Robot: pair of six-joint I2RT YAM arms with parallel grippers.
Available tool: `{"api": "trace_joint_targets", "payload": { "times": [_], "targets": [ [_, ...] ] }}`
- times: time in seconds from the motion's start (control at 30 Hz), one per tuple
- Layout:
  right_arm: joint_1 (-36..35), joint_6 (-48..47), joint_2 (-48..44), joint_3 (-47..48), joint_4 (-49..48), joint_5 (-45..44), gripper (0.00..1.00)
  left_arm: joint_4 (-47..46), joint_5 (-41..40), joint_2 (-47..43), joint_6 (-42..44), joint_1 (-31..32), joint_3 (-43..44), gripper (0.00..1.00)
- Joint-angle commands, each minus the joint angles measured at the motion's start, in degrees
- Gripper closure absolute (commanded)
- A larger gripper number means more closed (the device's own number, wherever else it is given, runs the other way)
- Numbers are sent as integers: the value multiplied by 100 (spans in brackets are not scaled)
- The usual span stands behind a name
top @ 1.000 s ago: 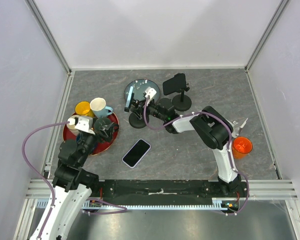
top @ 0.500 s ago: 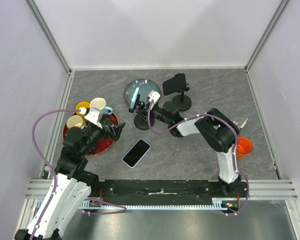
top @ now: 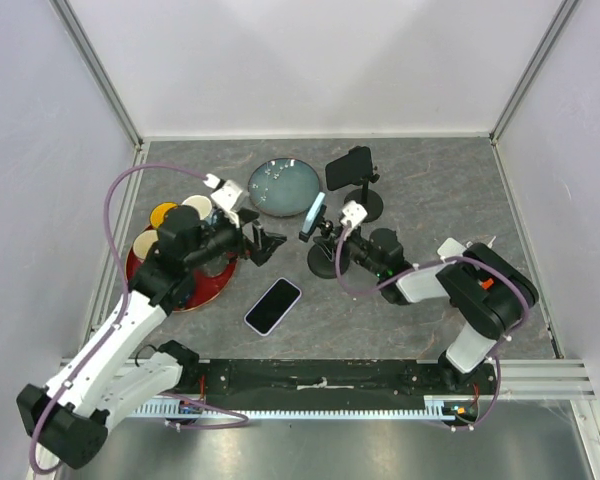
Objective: Remove the phone from the phone stand
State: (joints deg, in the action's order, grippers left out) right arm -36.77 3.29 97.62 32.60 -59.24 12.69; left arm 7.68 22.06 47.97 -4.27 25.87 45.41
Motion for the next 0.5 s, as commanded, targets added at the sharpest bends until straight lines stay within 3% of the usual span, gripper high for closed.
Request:
{"api": "trace_joint_targets", "payload": {
  "times": [0.0,0.3,0.47],
  "targets": [
    [-14,417,-472,-684,-886,-153,100,-12,-676,441,-161,638,583,0],
    [-154,612,-806,-1519,-1248,-512,100,285,-2152,1687,330,2035,1601,0],
    [-216,541,-798,-1581,-1265,-706,100,786,-3602,2295,419,2730,2437,0]
  ]
}}
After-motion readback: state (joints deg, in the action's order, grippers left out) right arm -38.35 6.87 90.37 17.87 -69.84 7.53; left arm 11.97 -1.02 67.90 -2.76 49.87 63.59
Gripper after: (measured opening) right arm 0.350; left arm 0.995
